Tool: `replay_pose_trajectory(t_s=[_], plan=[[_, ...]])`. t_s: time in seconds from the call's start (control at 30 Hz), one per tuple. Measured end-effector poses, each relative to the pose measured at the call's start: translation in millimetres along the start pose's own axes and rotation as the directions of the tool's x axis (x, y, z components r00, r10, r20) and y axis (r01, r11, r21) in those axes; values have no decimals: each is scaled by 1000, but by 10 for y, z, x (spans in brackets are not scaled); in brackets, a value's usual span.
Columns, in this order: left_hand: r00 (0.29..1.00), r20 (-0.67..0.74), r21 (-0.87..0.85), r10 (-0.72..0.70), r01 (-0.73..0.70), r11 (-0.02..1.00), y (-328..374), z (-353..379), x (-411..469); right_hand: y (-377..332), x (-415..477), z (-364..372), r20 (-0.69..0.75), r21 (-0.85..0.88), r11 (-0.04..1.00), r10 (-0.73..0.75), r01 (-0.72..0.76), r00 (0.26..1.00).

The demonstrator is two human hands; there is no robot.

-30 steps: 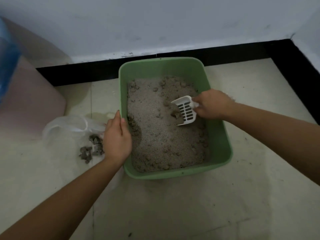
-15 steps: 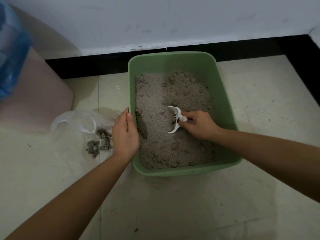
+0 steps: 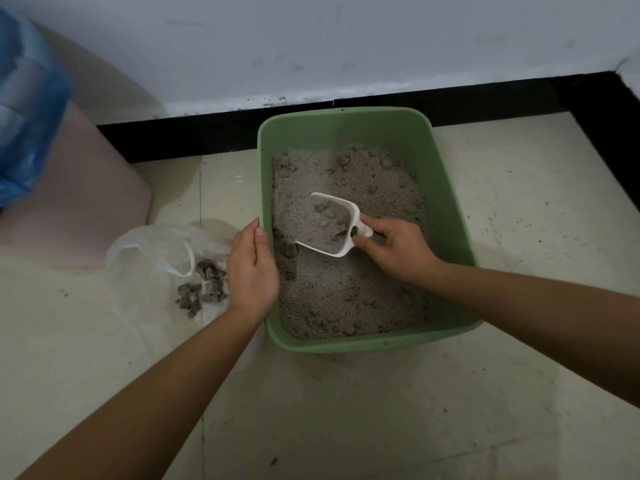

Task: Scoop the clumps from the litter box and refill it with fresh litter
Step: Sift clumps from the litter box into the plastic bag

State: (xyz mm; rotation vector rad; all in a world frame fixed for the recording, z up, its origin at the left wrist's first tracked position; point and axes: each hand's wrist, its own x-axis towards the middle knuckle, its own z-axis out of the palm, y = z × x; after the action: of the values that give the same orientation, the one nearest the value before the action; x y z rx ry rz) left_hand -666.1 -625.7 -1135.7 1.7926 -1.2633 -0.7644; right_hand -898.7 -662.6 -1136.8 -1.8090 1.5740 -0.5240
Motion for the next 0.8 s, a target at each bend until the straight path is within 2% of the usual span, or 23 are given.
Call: replay_pose_trajectory(t_s=[0.1, 0.27, 0.5, 0.63, 0.8], plan=[[1000, 0, 6, -15, 15, 1000, 20, -6, -7, 48, -59, -52, 97, -63, 997, -31, 38, 995], [1000, 10, -6, -23, 23, 1000, -3, 1, -2, 21, -160, 8, 148, -47, 991, -119, 127, 982], [999, 15, -28, -52, 52, 998, 59, -17, -27, -115, -184, -62, 139, 9, 994, -110, 109, 984], [998, 11, -60, -61, 61, 996, 45, -21, -21, -128, -208, -72, 176, -26, 990, -135, 141, 975], [998, 2, -70, -57, 57, 996, 27, -13, -12, -127, -194, -103, 151, -56, 989, -126, 136, 980]])
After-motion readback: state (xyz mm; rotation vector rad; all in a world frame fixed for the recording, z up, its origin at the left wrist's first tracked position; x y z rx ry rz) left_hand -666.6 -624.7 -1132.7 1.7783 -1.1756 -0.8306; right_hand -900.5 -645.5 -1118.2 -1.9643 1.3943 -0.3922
